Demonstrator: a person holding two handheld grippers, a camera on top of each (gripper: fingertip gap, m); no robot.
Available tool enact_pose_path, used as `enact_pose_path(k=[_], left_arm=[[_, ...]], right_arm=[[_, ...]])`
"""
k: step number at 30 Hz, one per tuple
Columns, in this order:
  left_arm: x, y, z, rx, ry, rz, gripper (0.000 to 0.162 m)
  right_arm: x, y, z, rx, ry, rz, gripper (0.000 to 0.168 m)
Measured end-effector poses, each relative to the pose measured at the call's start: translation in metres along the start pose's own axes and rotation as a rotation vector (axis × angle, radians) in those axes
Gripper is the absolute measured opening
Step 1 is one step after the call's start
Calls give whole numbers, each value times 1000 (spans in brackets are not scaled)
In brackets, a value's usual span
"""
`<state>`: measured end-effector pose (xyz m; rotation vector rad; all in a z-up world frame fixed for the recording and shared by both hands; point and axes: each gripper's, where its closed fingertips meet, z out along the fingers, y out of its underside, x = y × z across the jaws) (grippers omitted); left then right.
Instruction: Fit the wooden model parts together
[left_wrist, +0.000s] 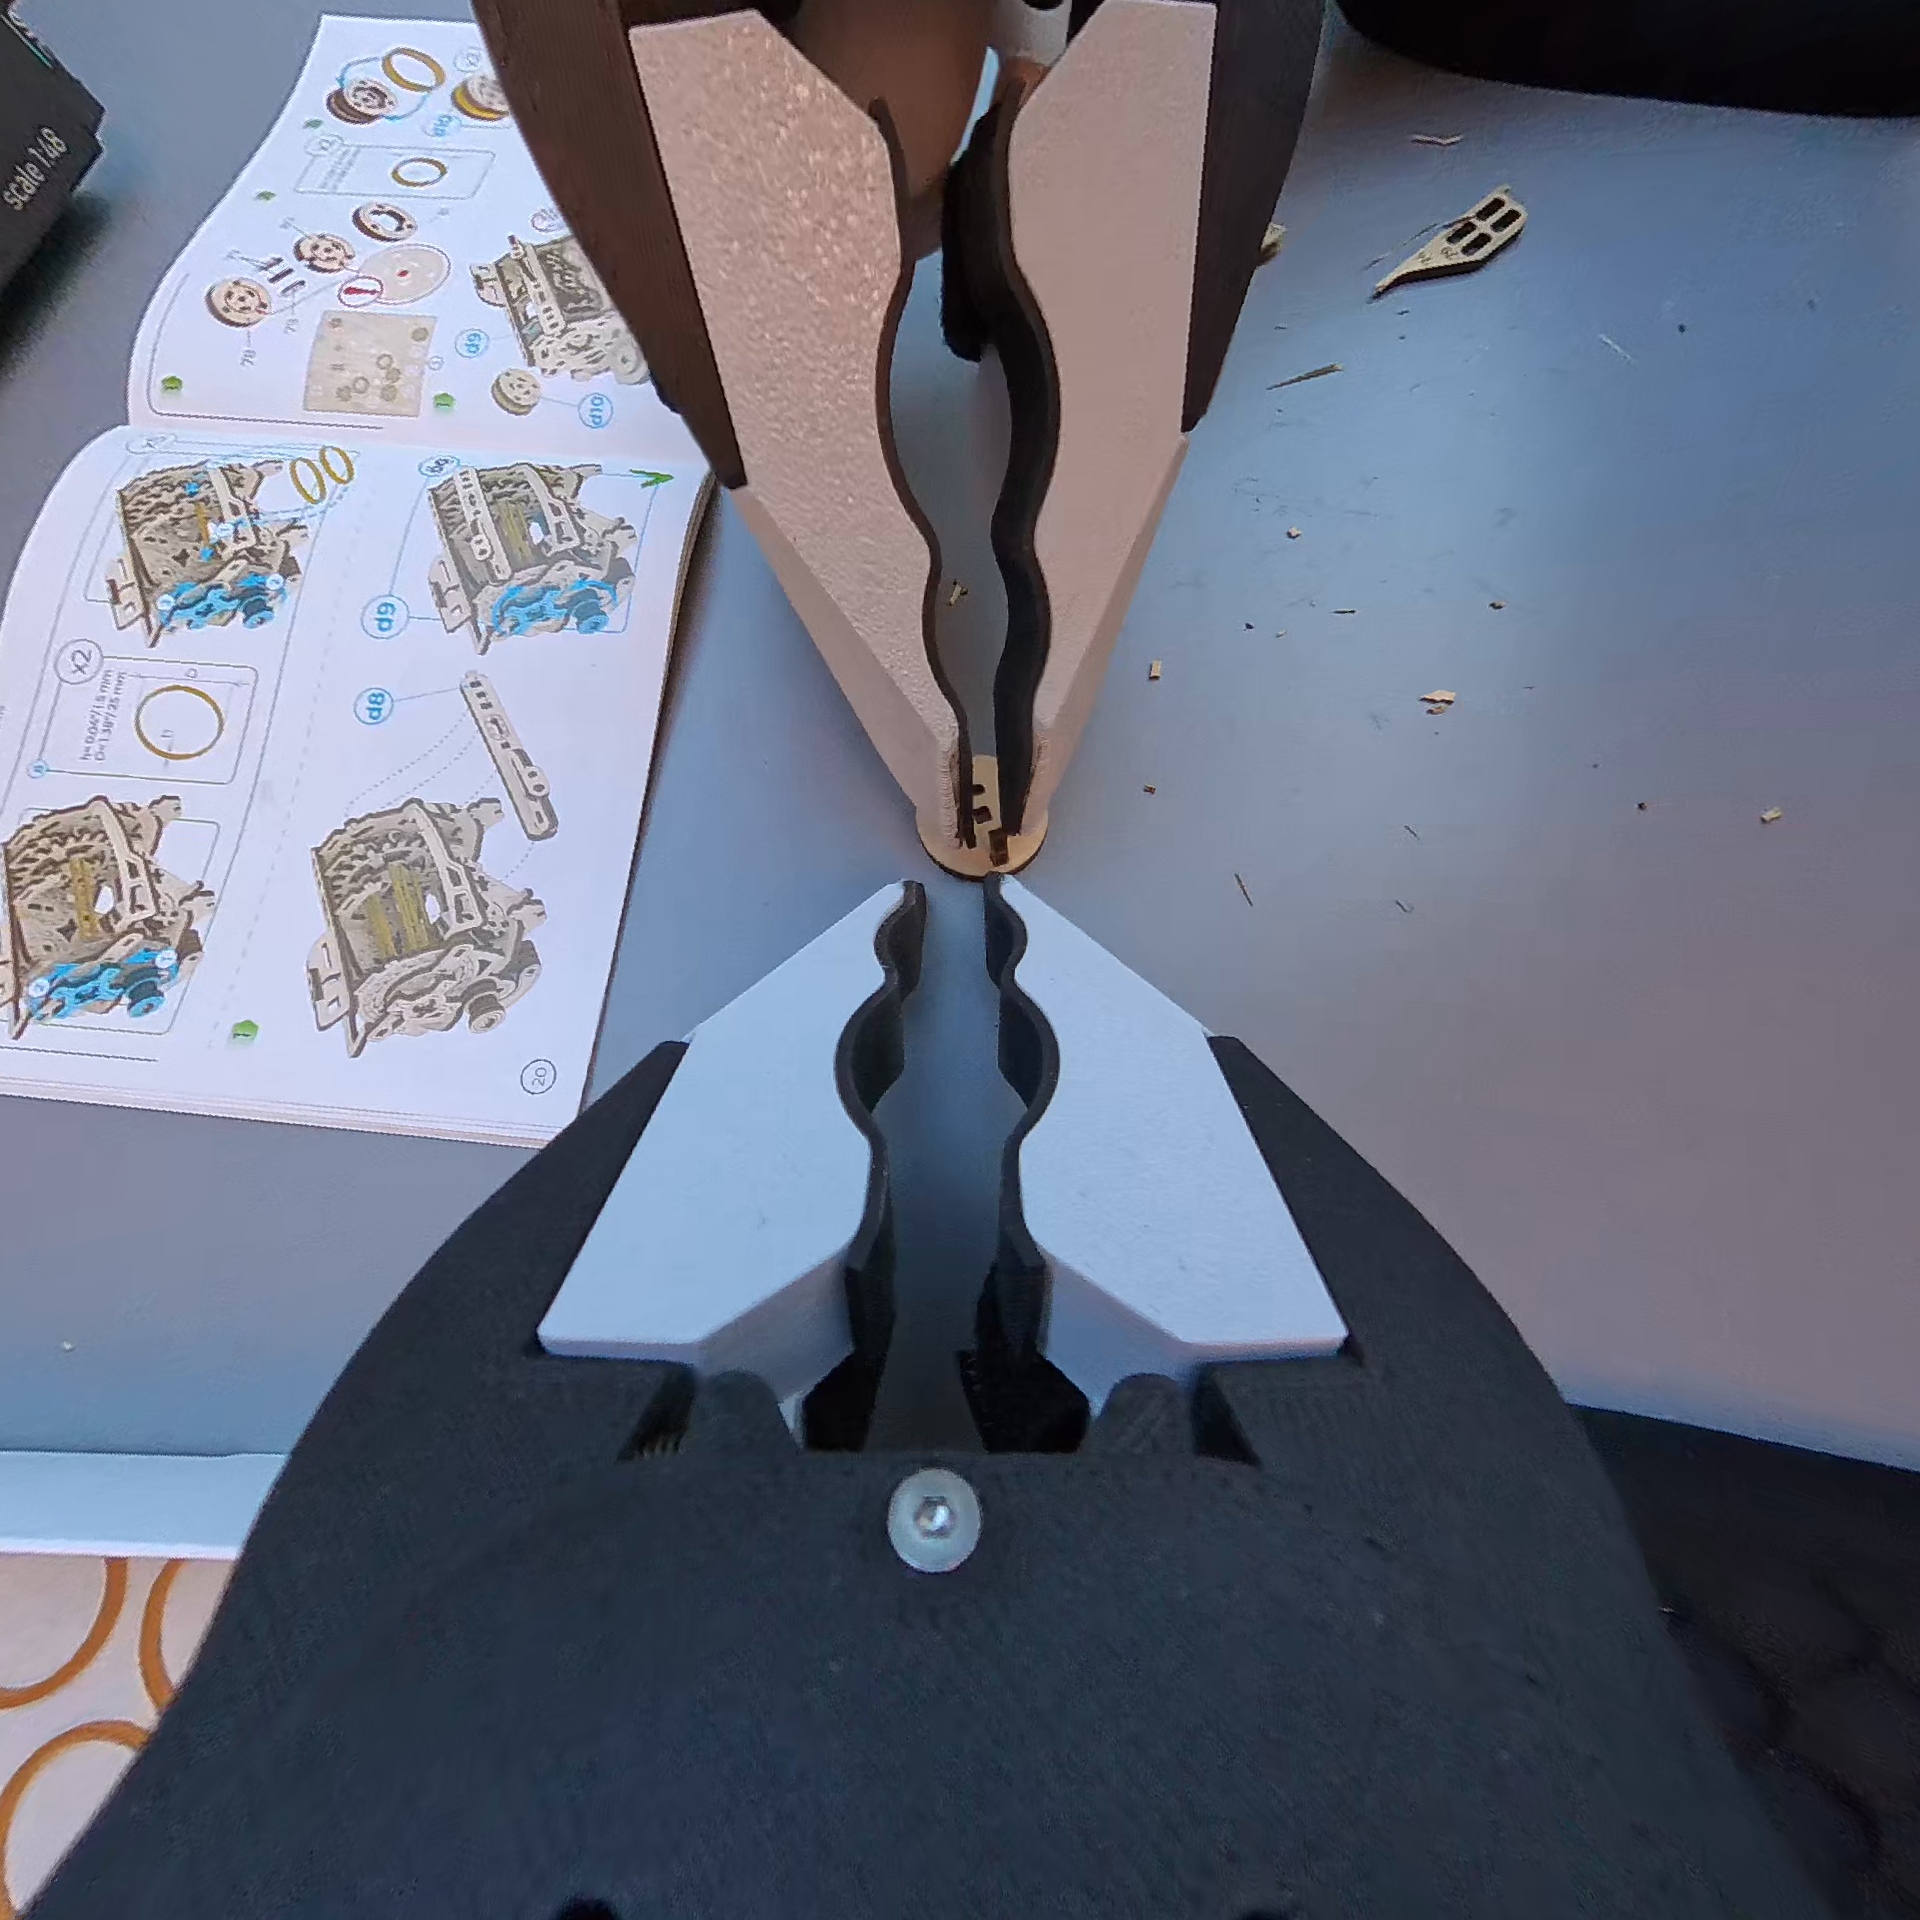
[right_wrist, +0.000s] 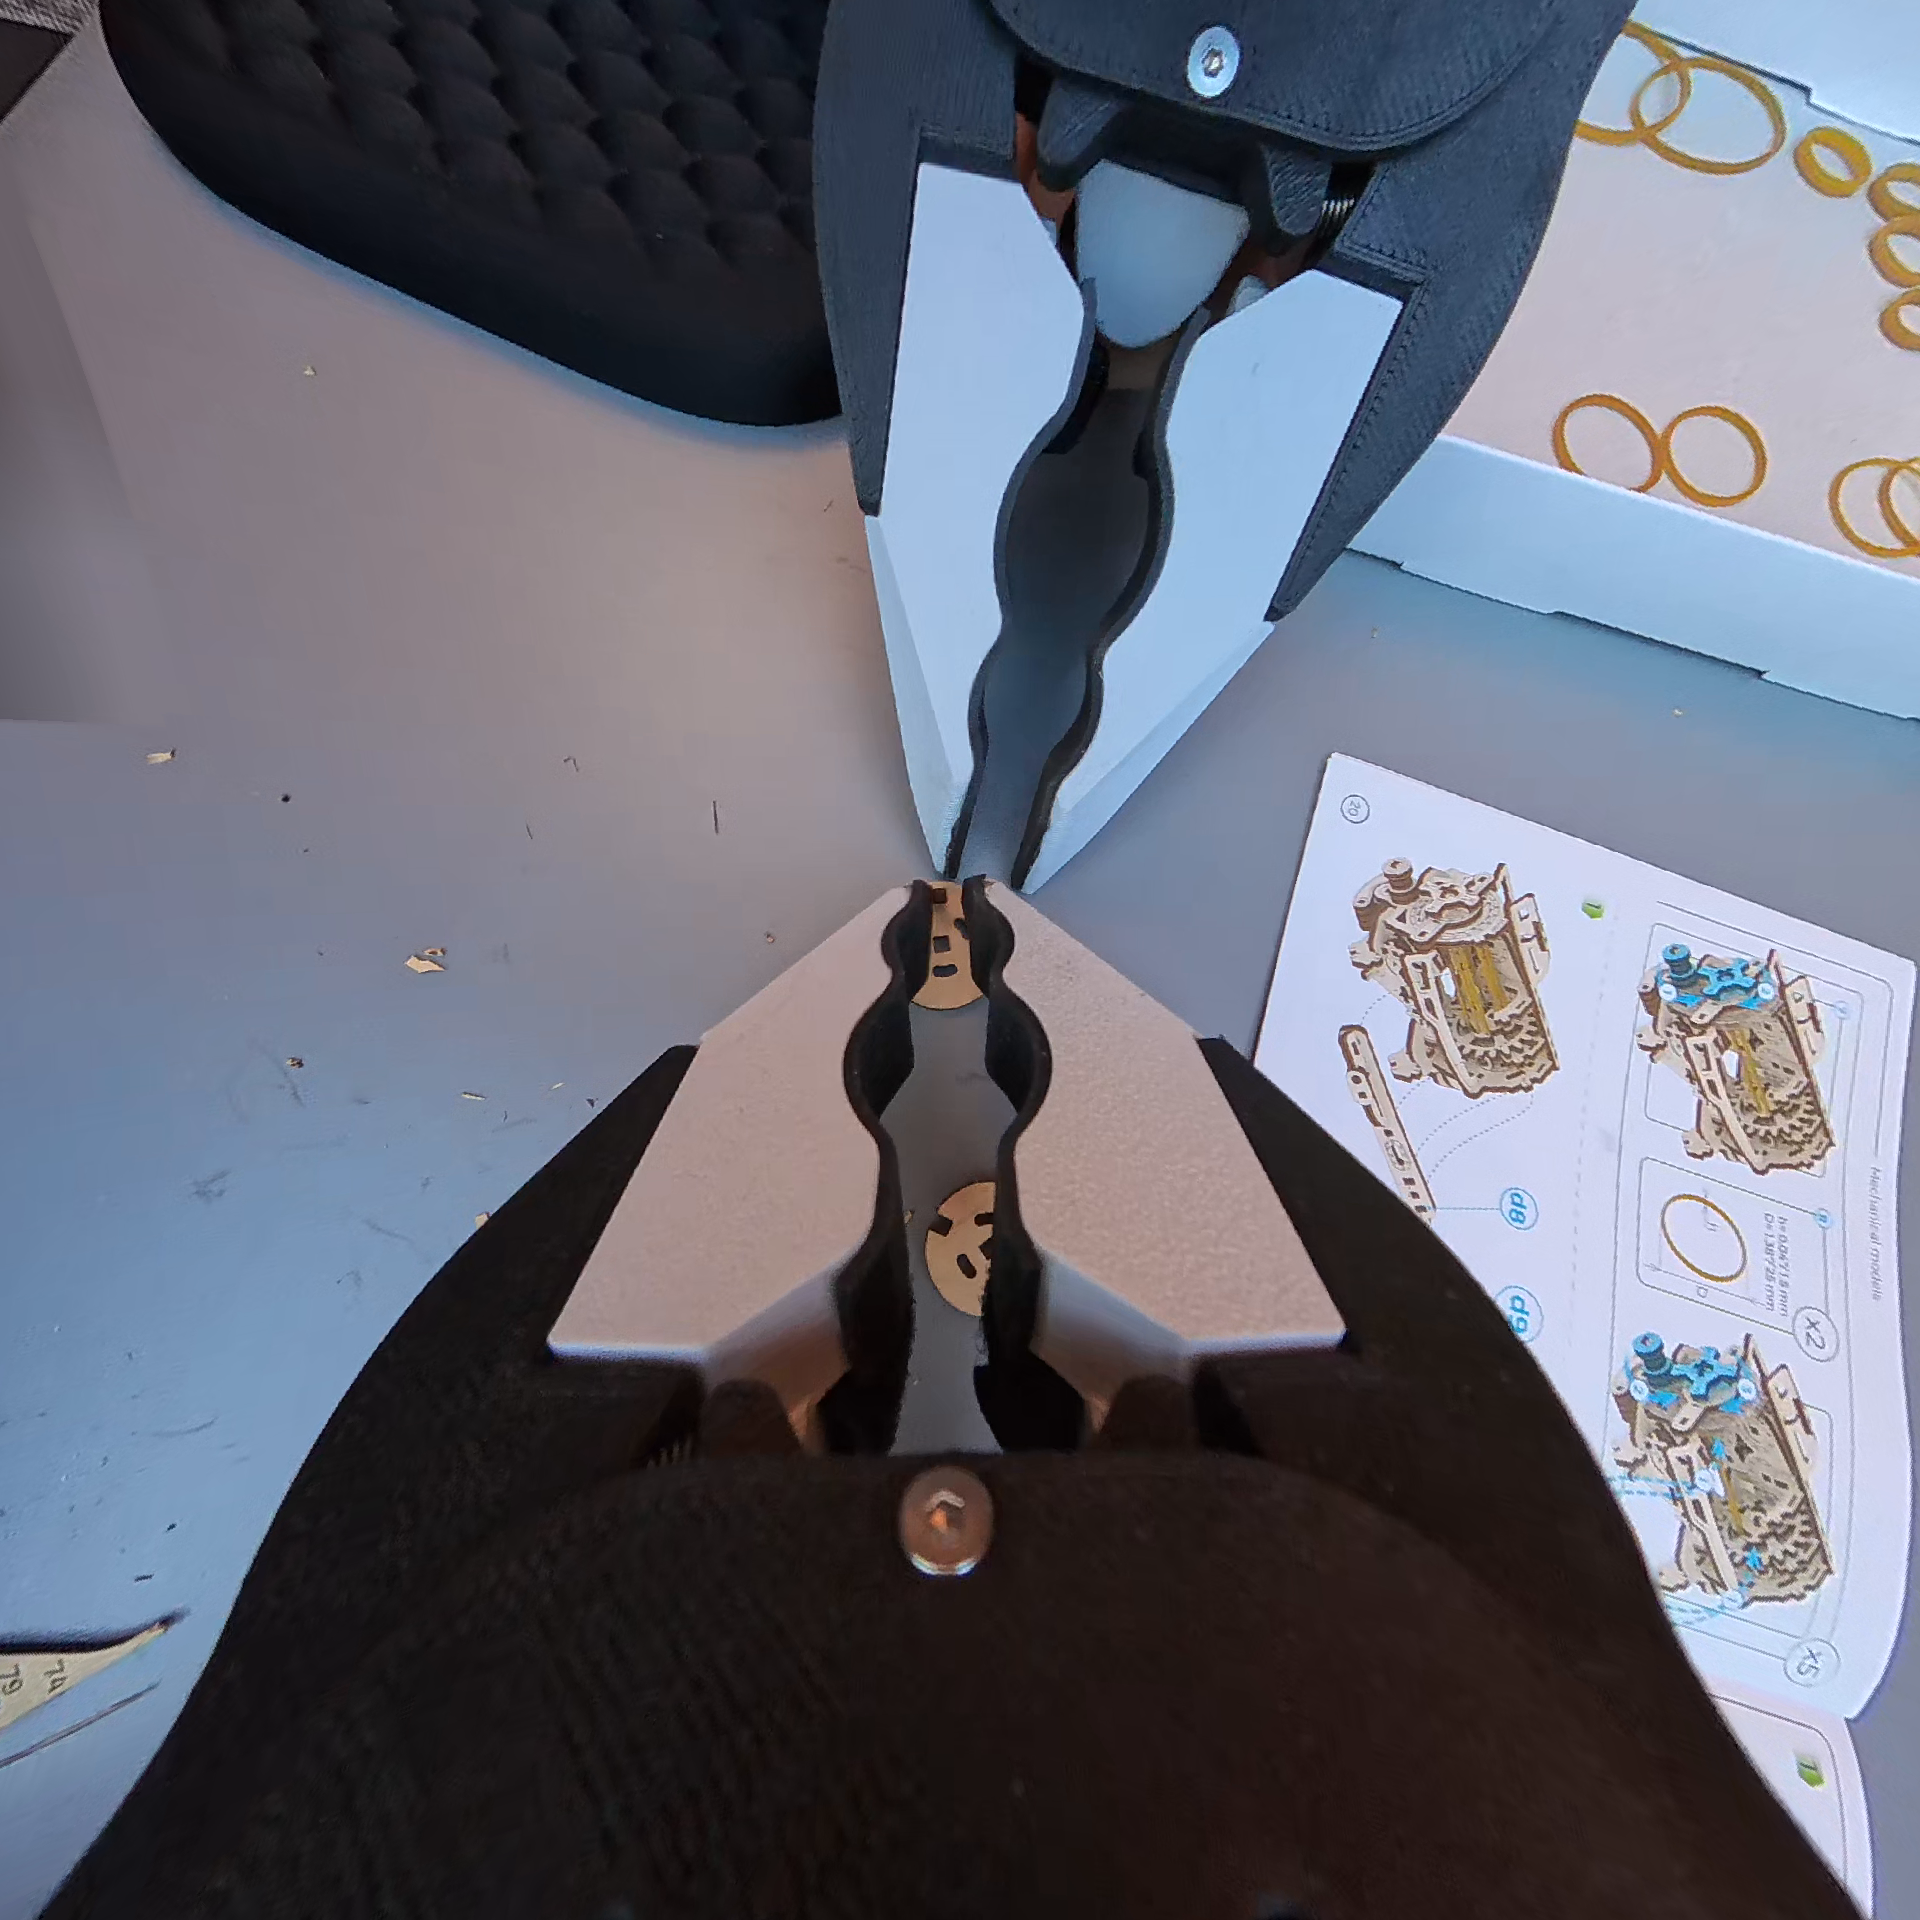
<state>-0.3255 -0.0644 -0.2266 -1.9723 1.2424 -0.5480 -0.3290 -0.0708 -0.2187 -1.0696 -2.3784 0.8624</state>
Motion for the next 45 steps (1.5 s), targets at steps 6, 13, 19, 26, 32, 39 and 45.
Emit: enact_pose_path(k=[6,13,19,26,32,39,45], left_arm=[[1,0,0,0,1,5,11],[1,0,0,0,2,5,12],[1,0,1,-1,-6,15,13],[1,0,1,-1,-8,19,13],[1,0,1,-1,-4,16,13],[5,-1,0,4,26,-14,21],[1,-2,1,8,22,-57,26]], right_arm=[[-1,1,1,0,-15,19,4],[0,1,3,-6,-24,44,2],[-2,1,3,-54,-36,70,2],[-3,1,4,-164,-32,84,1],[-3,0,5,-246,-22,68,1],[5,-3,2,-186,2,131,1],[13,-4,4,-145,48,185,1]])
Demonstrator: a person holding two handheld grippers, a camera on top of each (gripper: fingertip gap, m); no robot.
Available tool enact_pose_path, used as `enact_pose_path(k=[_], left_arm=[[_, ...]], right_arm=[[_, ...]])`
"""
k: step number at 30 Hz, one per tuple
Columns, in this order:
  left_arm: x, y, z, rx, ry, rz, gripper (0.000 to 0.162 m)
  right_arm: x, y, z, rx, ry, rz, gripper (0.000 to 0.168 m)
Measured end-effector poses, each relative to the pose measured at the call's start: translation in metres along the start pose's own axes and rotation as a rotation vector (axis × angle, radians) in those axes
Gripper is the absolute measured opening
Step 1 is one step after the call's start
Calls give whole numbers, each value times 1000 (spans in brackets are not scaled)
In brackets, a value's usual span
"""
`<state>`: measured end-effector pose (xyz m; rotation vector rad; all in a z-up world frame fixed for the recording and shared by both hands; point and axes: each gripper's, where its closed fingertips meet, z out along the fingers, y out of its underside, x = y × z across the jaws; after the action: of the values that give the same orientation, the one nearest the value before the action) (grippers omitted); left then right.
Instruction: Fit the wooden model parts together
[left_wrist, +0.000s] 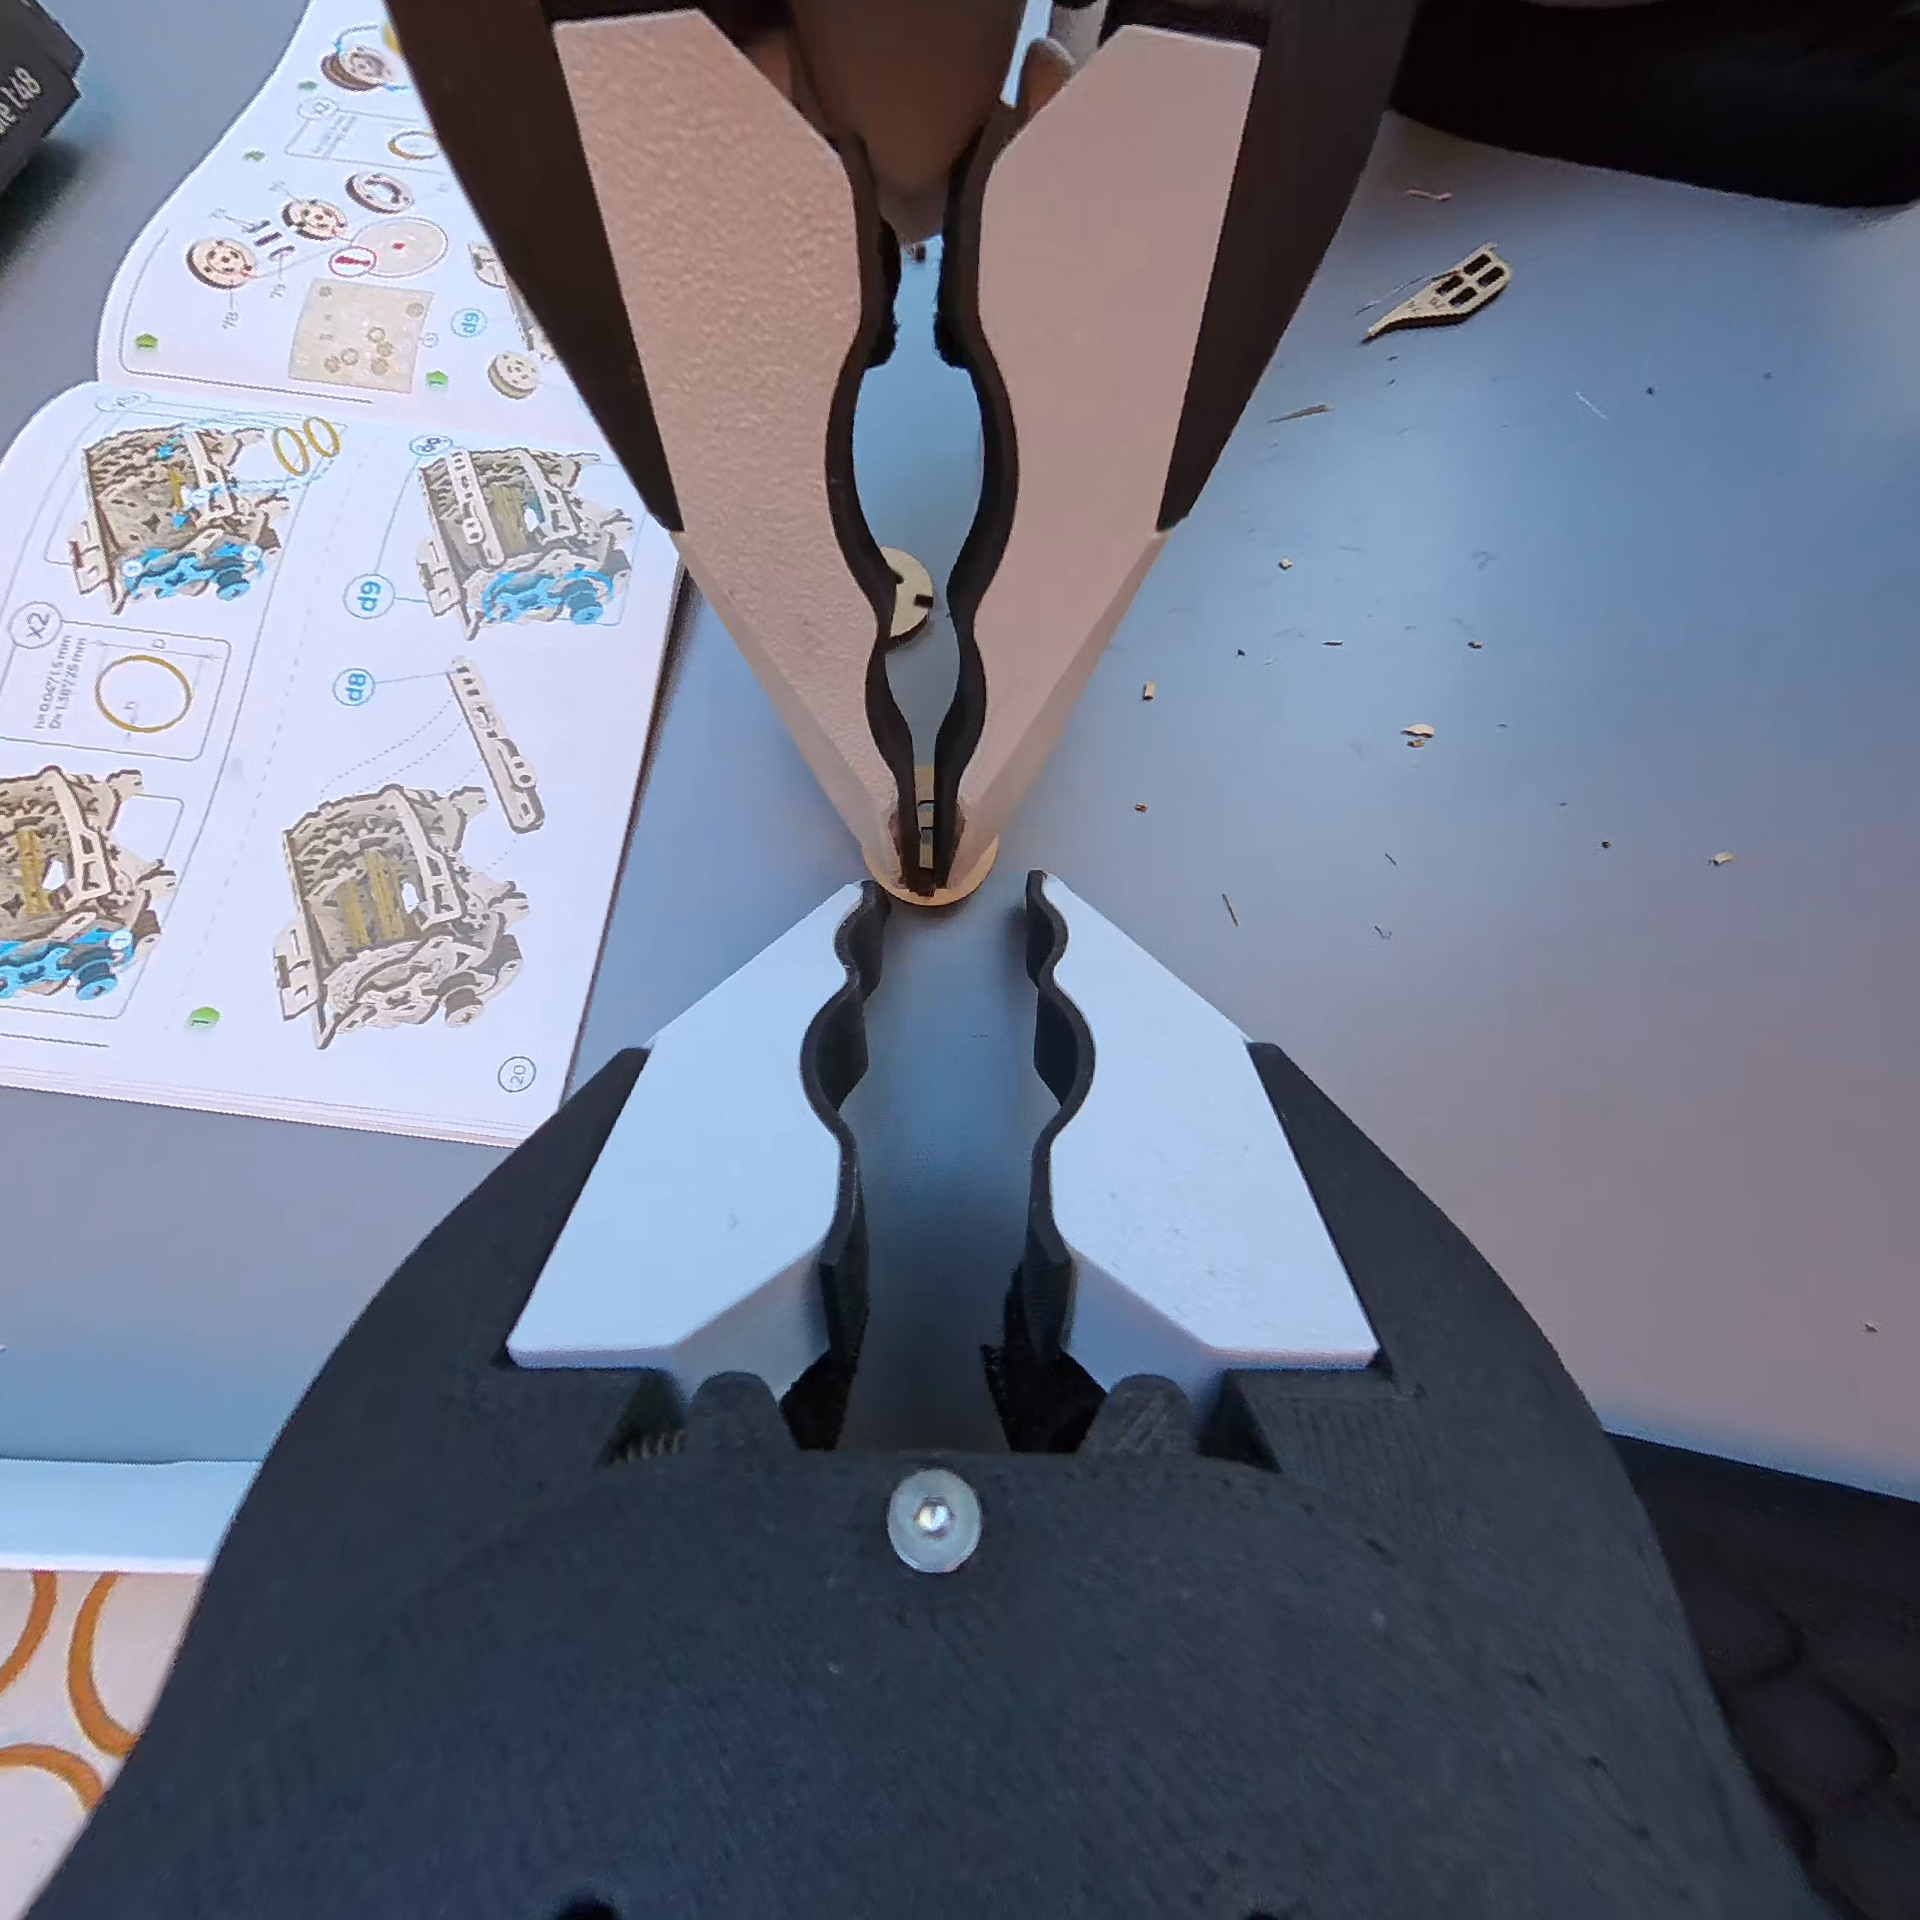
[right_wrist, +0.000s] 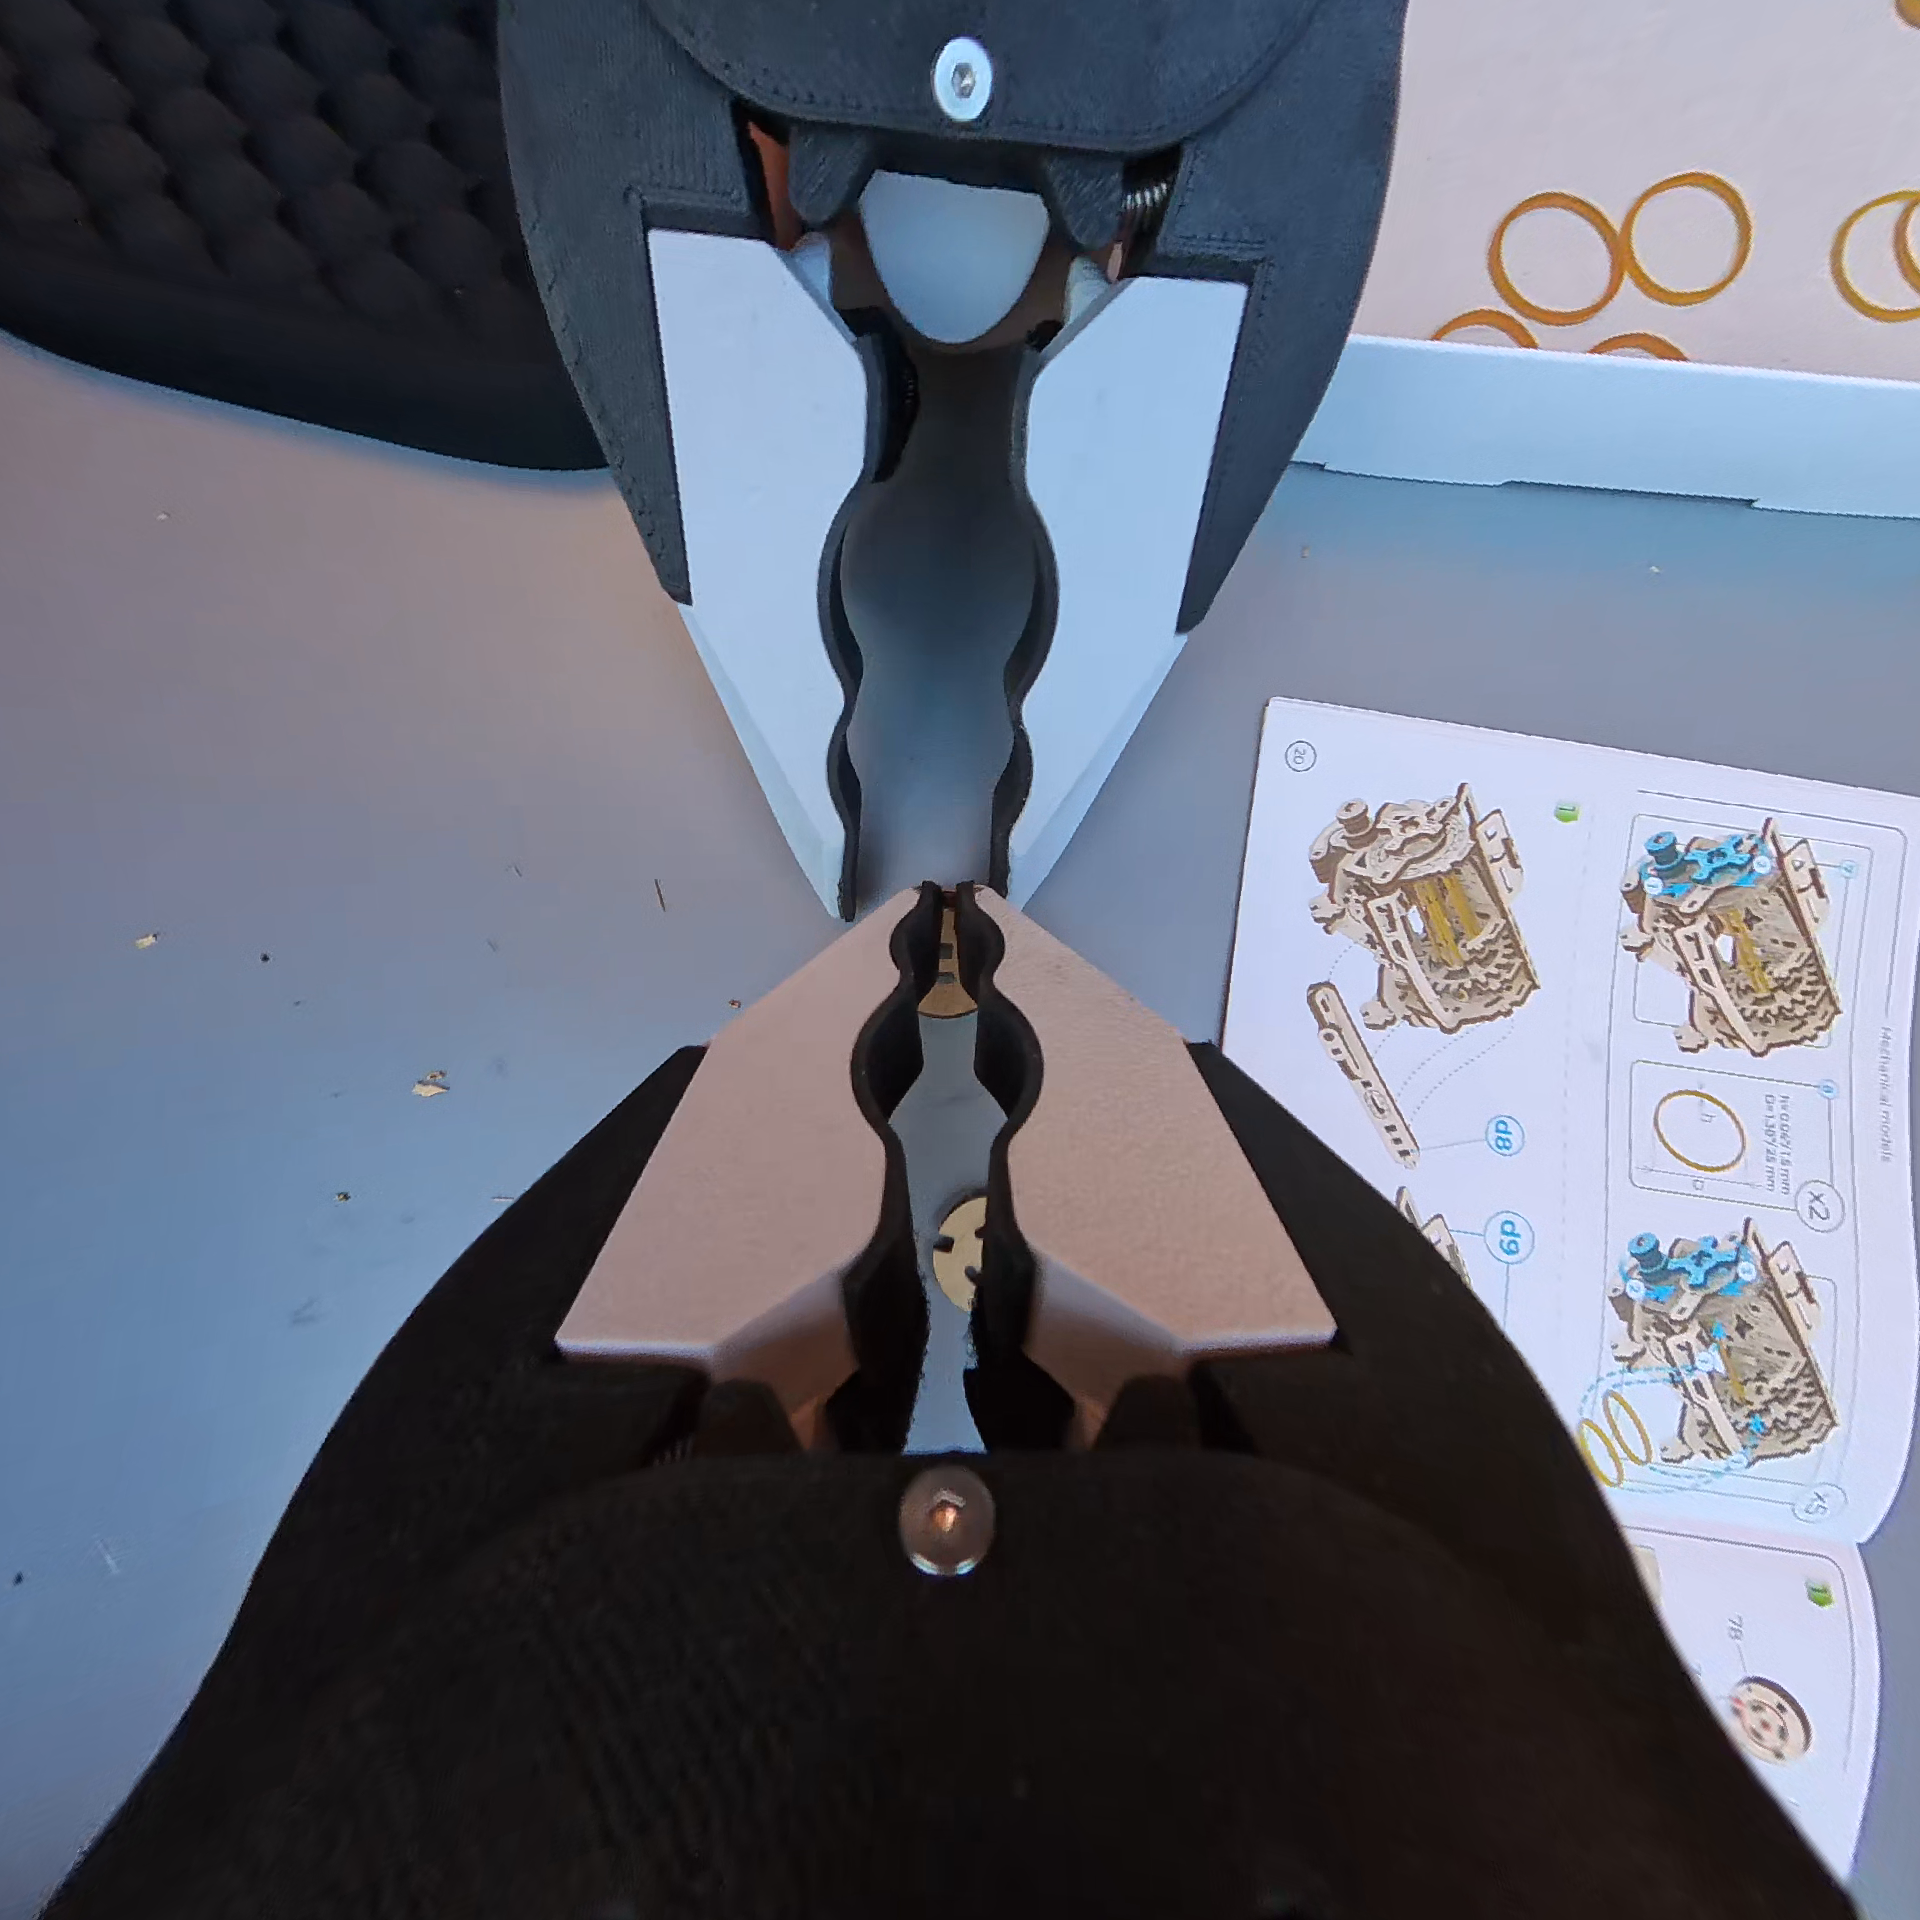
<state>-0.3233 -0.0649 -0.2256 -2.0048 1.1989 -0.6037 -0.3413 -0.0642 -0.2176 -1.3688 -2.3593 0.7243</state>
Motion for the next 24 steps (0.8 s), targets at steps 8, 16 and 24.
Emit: enact_pose_path(k=[8,16,24], left_arm=[[-1,0,0,-3,-3,-23,26],[-3,-2,4,-23,-46,-7,28],[-5,-2,4,-27,-74,36,25]], right_arm=[[-1,-1,5,22,37,31,1],[1,-1,5,20,62,59,1],[1,-1,3,1,20,139,1]])
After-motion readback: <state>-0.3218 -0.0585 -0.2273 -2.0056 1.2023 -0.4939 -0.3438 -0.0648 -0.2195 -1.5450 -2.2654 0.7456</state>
